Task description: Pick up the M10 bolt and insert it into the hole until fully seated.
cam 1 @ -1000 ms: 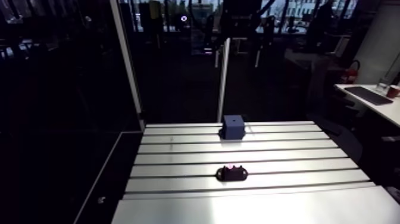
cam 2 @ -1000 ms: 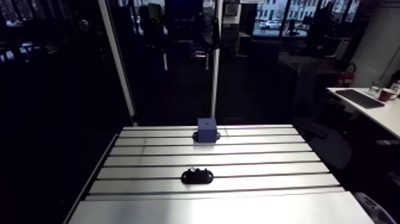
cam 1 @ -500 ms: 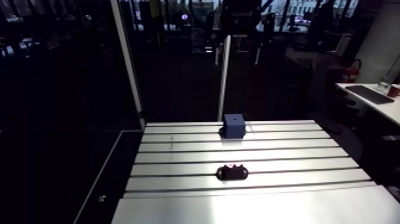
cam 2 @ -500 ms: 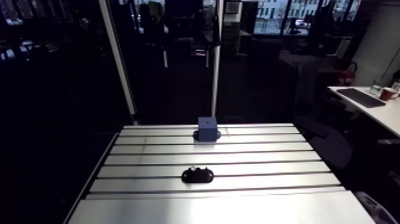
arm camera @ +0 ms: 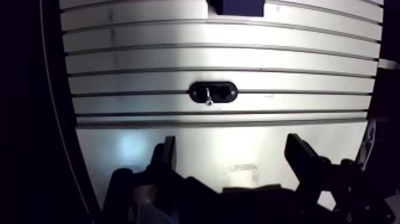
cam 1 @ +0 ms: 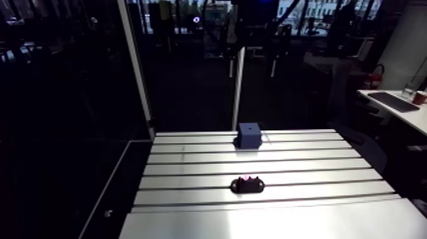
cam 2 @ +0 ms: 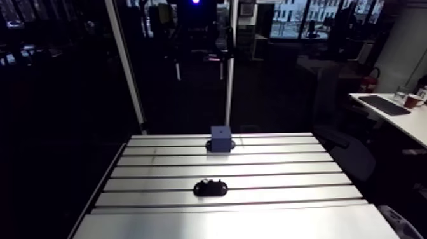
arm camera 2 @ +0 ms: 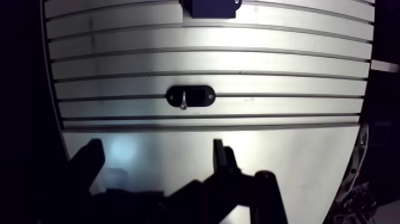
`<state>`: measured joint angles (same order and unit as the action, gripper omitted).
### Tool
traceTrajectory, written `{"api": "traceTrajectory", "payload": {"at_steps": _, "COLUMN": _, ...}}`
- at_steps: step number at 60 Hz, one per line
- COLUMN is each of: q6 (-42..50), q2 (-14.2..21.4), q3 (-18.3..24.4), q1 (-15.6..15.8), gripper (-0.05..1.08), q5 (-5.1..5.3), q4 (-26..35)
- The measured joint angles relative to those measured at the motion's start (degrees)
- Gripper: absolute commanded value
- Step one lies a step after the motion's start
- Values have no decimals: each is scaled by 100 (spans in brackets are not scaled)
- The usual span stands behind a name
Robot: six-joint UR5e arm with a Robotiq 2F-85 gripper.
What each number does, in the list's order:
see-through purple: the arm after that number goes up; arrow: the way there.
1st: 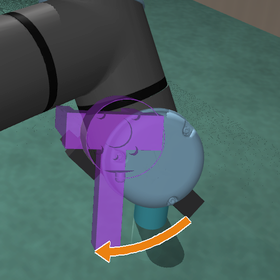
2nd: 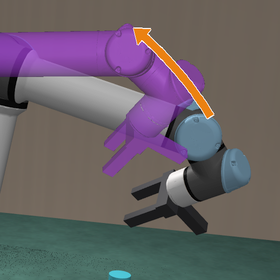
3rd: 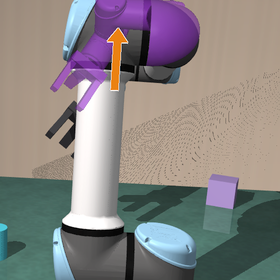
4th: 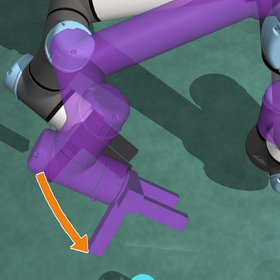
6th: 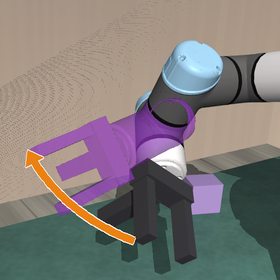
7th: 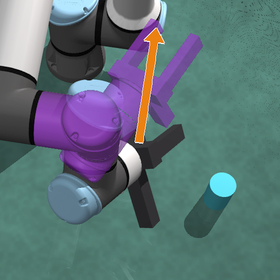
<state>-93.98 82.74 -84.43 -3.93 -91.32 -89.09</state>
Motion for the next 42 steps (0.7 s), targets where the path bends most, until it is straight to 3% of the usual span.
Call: {"api": "traceTrajectory", "payload": {"at_steps": 42, "q6": -5, "q2": -133, "q3": -971, "q1": -31, "gripper": 2, "q5": -13, "q4": -681}}
